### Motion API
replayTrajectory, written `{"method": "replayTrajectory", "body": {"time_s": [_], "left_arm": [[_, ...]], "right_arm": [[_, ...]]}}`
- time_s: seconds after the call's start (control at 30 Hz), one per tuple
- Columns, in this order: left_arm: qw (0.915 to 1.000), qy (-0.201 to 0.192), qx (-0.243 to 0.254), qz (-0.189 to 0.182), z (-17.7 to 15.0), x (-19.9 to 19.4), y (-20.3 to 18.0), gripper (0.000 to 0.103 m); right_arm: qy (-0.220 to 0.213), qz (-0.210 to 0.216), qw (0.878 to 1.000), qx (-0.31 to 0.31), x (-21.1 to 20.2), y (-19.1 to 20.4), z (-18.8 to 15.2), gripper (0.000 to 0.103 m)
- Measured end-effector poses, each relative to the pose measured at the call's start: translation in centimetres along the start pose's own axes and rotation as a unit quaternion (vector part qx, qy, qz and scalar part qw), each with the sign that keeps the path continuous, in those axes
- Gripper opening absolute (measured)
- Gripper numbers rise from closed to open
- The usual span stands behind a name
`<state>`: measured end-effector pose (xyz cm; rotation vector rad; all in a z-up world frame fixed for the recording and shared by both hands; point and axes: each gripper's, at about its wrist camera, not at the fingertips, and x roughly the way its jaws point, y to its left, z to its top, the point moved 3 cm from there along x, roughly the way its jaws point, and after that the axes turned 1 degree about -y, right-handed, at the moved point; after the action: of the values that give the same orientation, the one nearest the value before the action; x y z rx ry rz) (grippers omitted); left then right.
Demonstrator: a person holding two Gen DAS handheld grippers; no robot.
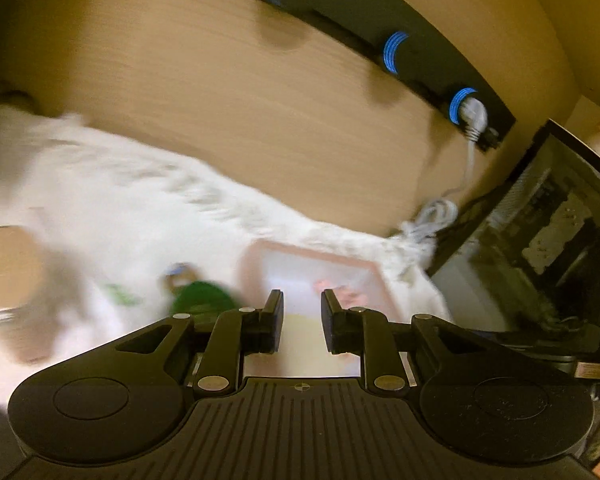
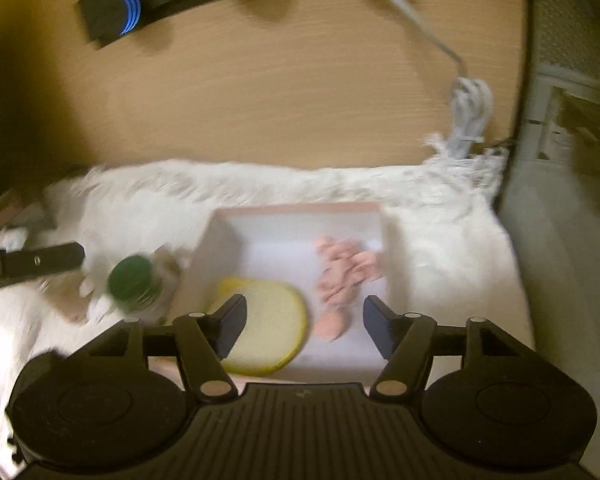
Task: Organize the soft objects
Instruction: 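Move the left gripper back to the black plush cat, then grasp the black plush cat with the left gripper and lift it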
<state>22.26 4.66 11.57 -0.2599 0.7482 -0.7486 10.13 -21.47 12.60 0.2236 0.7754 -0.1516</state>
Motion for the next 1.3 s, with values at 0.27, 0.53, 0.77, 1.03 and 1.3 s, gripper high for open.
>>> {"method": "replayTrajectory", "body": {"time_s": [0.27, 0.53, 0.77, 1.03, 1.3], "left_arm": [[0.9882, -0.025, -0.07, 0.134, -3.6, -11.2, 13.2, 0.022], [0.9675, 0.006, -0.204, 0.149, -9.9, -15.0, 21.3, 0.022], [0.9718, 0.037, -0.202, 0.116, -12.2, -13.0, 21.0, 0.022], [0.9818, 0.039, -0.154, 0.104, -11.8, -11.8, 19.3, 0.021], [0.9881, 0.072, -0.12, 0.065, -11.8, -9.0, 17.5, 0.022]], "right_arm": [[0.047, 0.094, 0.99, -0.096, 2.2, 10.7, -3.2, 0.072], [0.11, 0.183, 0.959, -0.184, 5.5, 23.1, -7.0, 0.072], [0.108, 0.173, 0.96, -0.193, 8.5, 28.1, -8.3, 0.064], [0.129, 0.16, 0.959, -0.194, 10.2, 27.3, -9.4, 0.059], [0.132, 0.163, 0.962, -0.175, 10.3, 26.0, -9.9, 0.059]]}}
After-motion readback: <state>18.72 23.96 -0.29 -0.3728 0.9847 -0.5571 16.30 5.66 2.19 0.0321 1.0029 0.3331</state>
